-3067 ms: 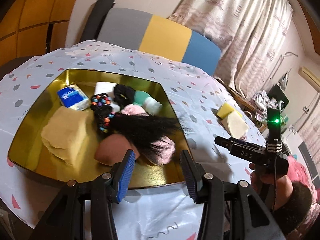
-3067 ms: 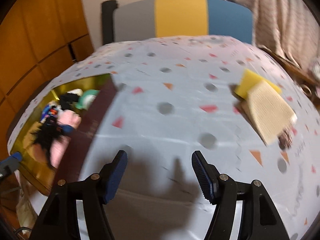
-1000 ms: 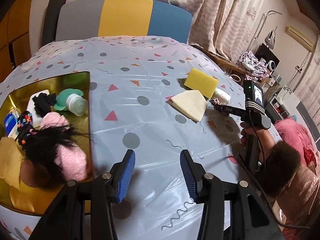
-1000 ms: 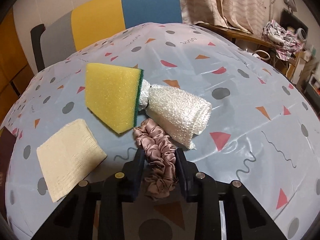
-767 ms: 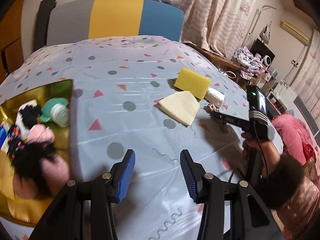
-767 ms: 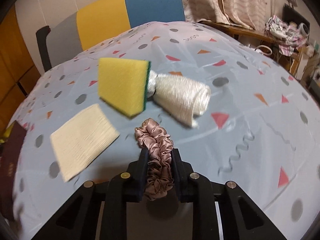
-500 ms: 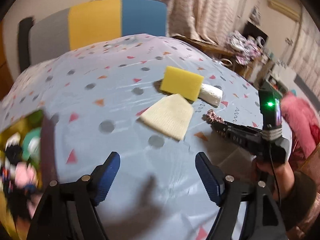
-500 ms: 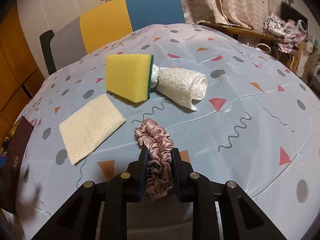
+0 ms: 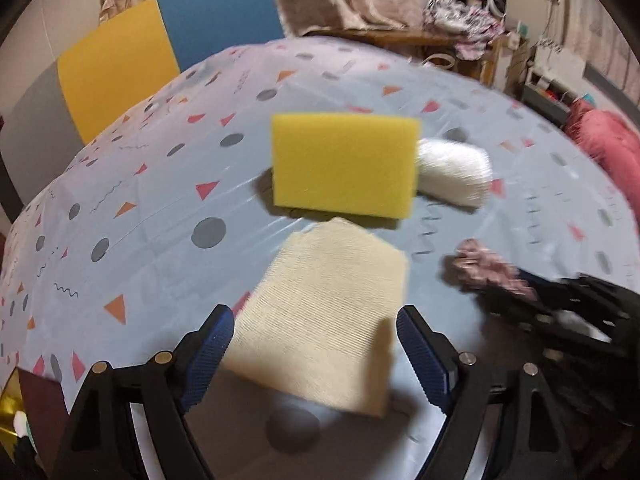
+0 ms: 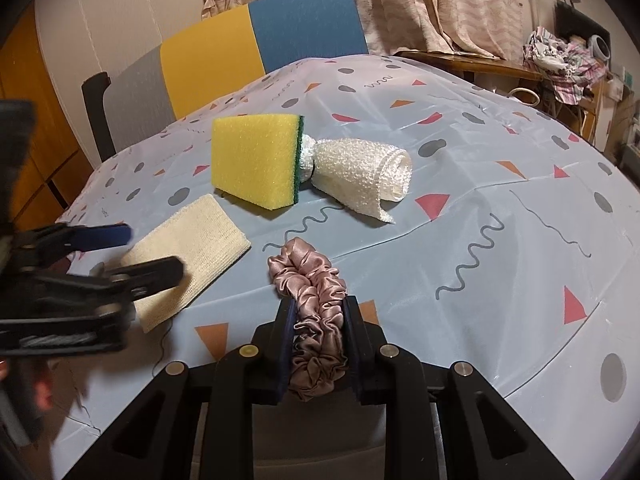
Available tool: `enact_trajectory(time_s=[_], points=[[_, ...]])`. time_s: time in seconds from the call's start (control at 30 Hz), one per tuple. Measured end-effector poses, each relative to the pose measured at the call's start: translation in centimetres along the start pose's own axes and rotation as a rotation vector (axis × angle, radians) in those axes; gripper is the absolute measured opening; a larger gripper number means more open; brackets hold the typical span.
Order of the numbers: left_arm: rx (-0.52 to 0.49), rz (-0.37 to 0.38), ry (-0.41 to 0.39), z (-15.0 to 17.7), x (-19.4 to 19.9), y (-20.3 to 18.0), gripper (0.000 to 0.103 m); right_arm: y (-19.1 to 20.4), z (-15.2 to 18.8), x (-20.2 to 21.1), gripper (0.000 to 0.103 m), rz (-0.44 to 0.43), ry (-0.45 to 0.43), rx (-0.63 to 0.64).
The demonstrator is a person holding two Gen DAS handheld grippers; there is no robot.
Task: Organize rigid objects
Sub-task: 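Reach the left gripper to the beige knit cloth and grasp it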
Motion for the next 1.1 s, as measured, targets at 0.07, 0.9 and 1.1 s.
enact_trajectory(time_s=[0.07,0.9,1.1], points=[[0.034,0.021,0.0,0.5,-0.7,0.3,0.087,-0.2,0.0,0.0,0.023,-0.009,-0.002,-0.013],[0.139,0.094,-0.096,4.7,3.2,-0.3,0.005,0.9,0.1,-0.2,0.023,0.079,-0.01,0.092],[0.233,0.094,-0.121,7.1,5.6,1.3,0.005,1.1,0.2,-0.2,0.023,0.09,-0.011,0.102]])
Point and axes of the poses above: each gripper's, at about its wrist camera, not at the fingertips, and x roughly against the way its jaws point, y to its left, z to its underside, the point moved 4 cm from there along -x, roughly the way its jaws point, and after that the axes turned 9 degrees about -y, right-handed, at the moved point
